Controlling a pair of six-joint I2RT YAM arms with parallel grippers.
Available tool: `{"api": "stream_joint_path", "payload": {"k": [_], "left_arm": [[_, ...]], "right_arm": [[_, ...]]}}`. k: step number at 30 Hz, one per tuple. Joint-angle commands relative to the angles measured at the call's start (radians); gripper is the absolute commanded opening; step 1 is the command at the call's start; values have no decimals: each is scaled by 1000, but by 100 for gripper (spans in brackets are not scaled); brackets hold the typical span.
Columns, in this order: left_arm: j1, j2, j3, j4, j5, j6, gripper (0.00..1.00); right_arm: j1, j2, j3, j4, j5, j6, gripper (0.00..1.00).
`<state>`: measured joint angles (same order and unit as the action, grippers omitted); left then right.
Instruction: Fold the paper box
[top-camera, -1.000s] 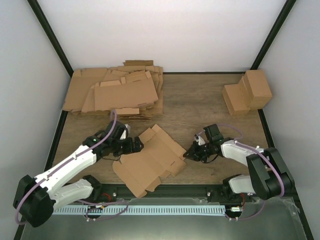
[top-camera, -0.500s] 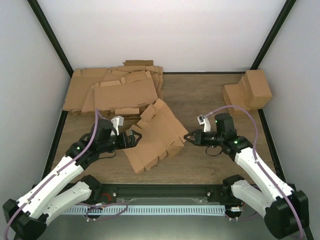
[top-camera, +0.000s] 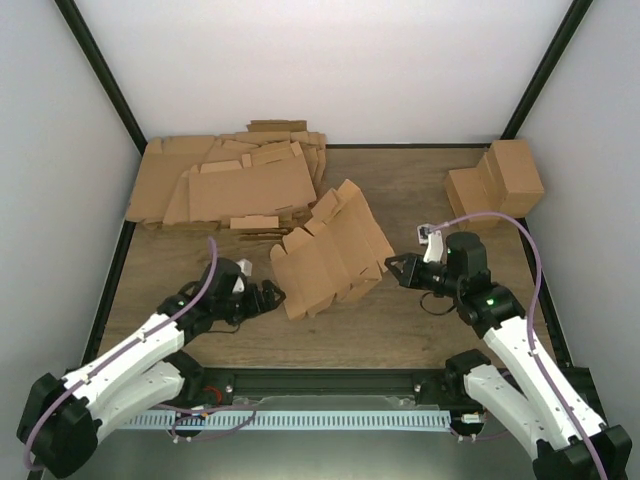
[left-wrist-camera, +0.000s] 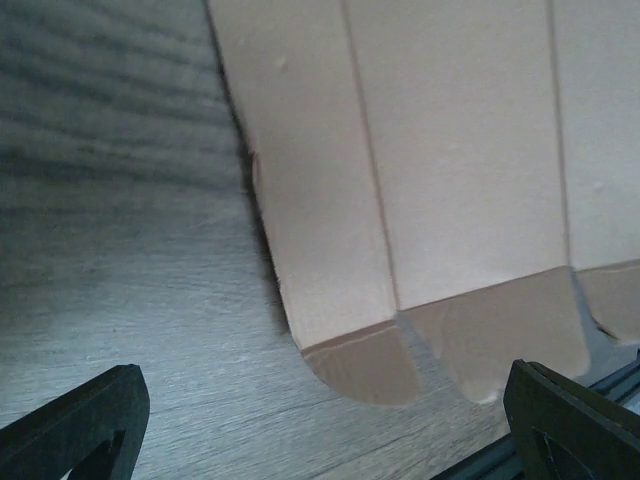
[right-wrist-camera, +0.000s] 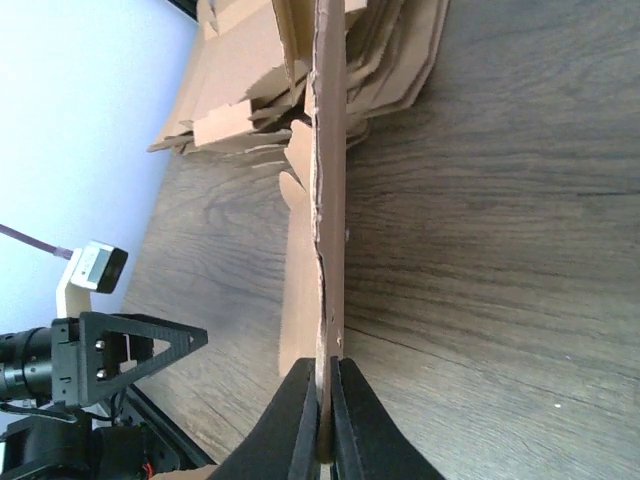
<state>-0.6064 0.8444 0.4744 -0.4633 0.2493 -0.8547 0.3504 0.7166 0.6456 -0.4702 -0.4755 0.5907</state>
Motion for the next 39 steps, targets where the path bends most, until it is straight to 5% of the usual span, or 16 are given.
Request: {"api": "stream_joint_path", "payload": {"k": [1,13,20,22,39], "left_arm": [[5,35,-60,189,65,-93,100],[3,184,-172,365,146,-152,100],[2,229,-157,340,103,-116,100],[2,235,-157,335,101,-114,100],[2,312,-149,315,100,-104,100]], "right_arm": [[6,-4,-6,-52,49,1,5],[6,-16,-176,-52,36,93,14],[7,0,-173,-86,80,91,88],[6,23,-166,-92,106,102,99],[-1,498,-2,33,276,1,100]]}}
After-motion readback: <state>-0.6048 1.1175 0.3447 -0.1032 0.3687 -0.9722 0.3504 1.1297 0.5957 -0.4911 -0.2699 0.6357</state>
